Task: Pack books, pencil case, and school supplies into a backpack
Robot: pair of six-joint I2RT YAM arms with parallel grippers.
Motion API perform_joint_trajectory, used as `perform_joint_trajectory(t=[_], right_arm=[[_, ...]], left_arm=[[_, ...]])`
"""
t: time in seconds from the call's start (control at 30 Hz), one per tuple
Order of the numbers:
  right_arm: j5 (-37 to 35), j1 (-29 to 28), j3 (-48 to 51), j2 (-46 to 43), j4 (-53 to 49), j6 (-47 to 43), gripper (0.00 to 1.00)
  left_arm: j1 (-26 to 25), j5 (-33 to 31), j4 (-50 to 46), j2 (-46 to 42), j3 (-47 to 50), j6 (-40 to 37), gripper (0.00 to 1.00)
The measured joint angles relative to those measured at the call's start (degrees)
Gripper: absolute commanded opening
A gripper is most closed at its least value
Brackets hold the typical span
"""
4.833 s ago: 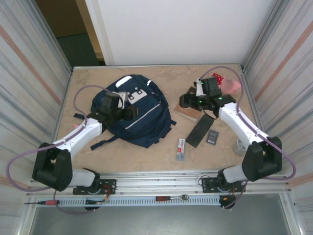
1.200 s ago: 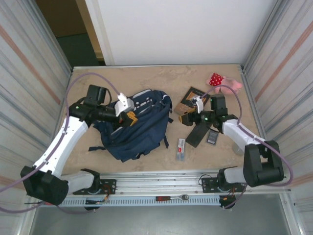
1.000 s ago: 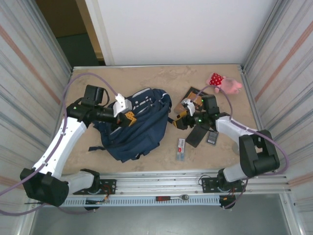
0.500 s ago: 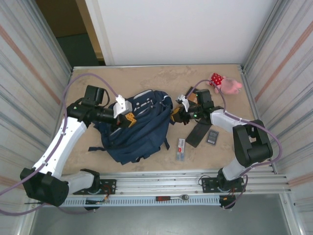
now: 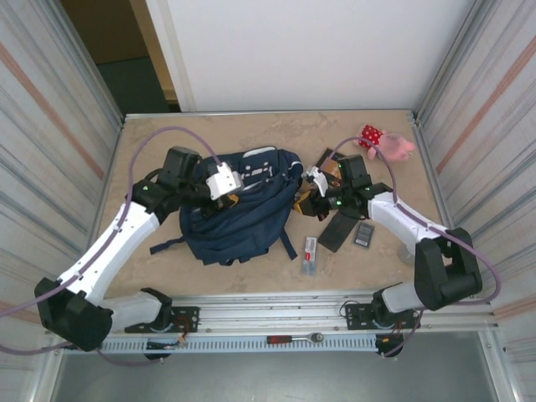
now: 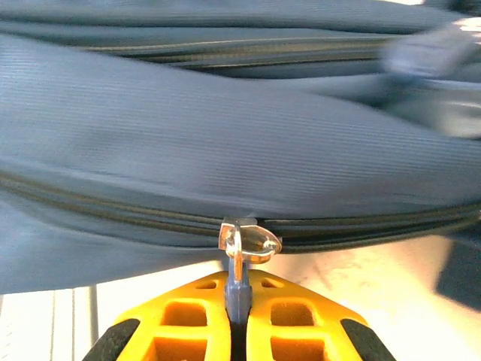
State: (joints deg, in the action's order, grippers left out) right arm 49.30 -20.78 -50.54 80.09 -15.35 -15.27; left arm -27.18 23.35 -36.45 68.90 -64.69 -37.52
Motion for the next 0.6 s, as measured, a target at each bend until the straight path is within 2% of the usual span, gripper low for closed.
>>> perform_joint_trajectory(t=[0.33, 0.5, 0.6], right_arm=[[-2.45, -4.94, -1.53, -4.35, -9.81, 2.84, 0.00], [-6.03, -9.77, -1.99, -4.46, -10.34, 9.90, 0.00], [-9.16, -10.78, -1.95, -4.59, -10.16, 16.46, 0.00]], left_arm=[[-6.47, -14.51, 8.50, 7.45, -0.13, 11.69, 0.00], [-11.58, -21.92, 12.35, 12.70, -1.68, 18.56, 0.00], [-13.09, -25.22, 14.29, 15.26, -2.12, 22.95, 0.00]])
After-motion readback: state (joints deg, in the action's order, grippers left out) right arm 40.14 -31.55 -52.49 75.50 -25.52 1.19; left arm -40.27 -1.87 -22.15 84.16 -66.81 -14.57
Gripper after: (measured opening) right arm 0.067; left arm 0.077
